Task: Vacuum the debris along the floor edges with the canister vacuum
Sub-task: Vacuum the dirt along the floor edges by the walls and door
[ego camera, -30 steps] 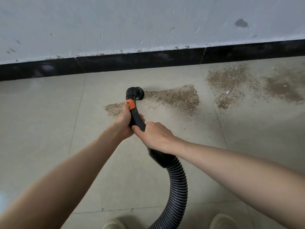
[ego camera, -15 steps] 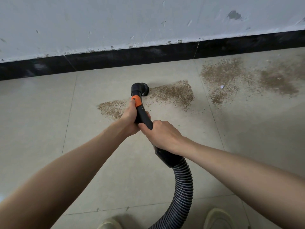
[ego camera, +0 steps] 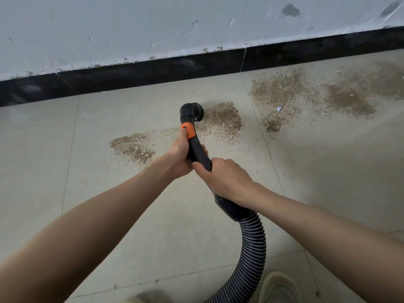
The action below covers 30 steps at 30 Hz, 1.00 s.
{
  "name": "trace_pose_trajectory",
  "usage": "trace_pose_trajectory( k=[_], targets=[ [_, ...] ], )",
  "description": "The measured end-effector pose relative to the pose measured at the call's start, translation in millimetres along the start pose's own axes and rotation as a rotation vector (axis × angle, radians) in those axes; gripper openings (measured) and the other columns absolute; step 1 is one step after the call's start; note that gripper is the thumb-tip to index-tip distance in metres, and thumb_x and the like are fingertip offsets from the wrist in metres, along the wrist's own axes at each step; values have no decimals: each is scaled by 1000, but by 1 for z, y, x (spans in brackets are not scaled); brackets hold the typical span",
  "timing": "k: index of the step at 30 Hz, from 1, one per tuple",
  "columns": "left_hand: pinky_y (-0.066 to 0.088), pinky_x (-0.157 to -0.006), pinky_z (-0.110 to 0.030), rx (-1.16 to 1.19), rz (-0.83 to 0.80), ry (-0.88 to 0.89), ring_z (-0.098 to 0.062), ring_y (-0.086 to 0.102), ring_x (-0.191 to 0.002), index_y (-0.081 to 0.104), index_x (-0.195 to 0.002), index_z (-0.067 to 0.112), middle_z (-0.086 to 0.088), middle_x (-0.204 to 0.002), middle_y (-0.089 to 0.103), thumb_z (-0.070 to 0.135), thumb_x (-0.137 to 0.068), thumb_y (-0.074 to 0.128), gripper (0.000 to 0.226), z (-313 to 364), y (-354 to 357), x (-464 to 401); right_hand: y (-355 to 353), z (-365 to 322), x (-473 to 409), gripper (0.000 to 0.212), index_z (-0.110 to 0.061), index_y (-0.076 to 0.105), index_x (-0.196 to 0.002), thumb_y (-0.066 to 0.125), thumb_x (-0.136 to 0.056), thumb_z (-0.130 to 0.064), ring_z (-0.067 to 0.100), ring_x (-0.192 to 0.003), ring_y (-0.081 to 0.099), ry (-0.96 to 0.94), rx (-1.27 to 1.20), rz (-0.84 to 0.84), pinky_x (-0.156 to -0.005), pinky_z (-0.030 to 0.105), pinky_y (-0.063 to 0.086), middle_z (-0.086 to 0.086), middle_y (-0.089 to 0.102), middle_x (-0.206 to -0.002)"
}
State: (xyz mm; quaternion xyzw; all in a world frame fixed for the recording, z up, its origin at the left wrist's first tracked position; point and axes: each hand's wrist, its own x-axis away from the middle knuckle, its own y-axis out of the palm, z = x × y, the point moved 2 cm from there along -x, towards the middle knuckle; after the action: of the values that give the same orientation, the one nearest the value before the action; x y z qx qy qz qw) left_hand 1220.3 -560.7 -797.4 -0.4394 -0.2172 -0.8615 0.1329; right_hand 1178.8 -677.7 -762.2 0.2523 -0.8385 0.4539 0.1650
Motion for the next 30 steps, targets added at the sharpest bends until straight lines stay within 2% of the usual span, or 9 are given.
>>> trace_pose_trajectory(
  k=[6, 9, 12, 14, 20, 27, 30],
  targets=[
    [51, -55, -29, 3, -49, -18, -20, 52, -57, 44, -103, 9, -9, -69, 52, 51, -96, 42, 42, -7, 21, -8, -11, 16, -1, 50, -16, 43, -74, 34, -96, -60, 22, -64, 56, 30, 62, 34, -59, 33, 43, 2, 57, -72],
    [51, -53, -27, -3, -76, -30, -20, 52, -58, 43, -103, 9, -9, -70, 52, 52, -95, 42, 43, -10, 29, -13, -14, 22, 0, 50, -14, 48, -82, 33, -97, -60, 24, -68, 59, 47, 72, 47, -63, 34, 46, 2, 58, -74],
    [50, -54, -29, -22, -96, -34, -21, 51, -60, 45, -99, 9, -9, -70, 52, 53, -95, 42, 44, -12, 37, -15, -18, 27, -1, 51, -12, 51, -89, 32, -97, -59, 21, -65, 55, 59, 95, 70, -59, 32, 41, 1, 55, -73],
    [49, -55, -29, -24, -102, -33, -21, 51, -60, 45, -96, 10, -9, -70, 52, 51, -96, 42, 41, -11, 43, -17, -22, 30, -3, 51, -12, 51, -89, 32, -97, -58, 20, -63, 53, 61, 97, 82, -56, 31, 38, 0, 54, -72],
    [47, -56, -31, -58, -108, -29, -21, 50, -59, 45, -91, 10, -9, -68, 52, 49, -96, 40, 40, -8, 59, -26, -30, 39, -9, 49, -12, 49, -87, 33, -98, -57, 25, -71, 56, 78, 59, 83, -61, 33, 41, 1, 53, -73],
    [47, -57, -30, -105, -98, -17, -20, 48, -59, 44, -96, 9, -9, -70, 50, 48, -97, 39, 40, -2, 70, -29, -31, 43, -16, 50, -15, 45, -75, 32, -97, -59, 21, -65, 54, 100, -56, 84, -59, 33, 41, 2, 57, -73],
    [47, -56, -30, -157, -97, -13, -20, 49, -57, 44, -99, 9, -9, -70, 51, 49, -97, 39, 41, 0, 69, -28, -29, 40, -15, 51, -15, 45, -77, 31, -97, -59, 20, -63, 53, 96, -87, 77, -57, 32, 40, 2, 55, -73]
  ],
)
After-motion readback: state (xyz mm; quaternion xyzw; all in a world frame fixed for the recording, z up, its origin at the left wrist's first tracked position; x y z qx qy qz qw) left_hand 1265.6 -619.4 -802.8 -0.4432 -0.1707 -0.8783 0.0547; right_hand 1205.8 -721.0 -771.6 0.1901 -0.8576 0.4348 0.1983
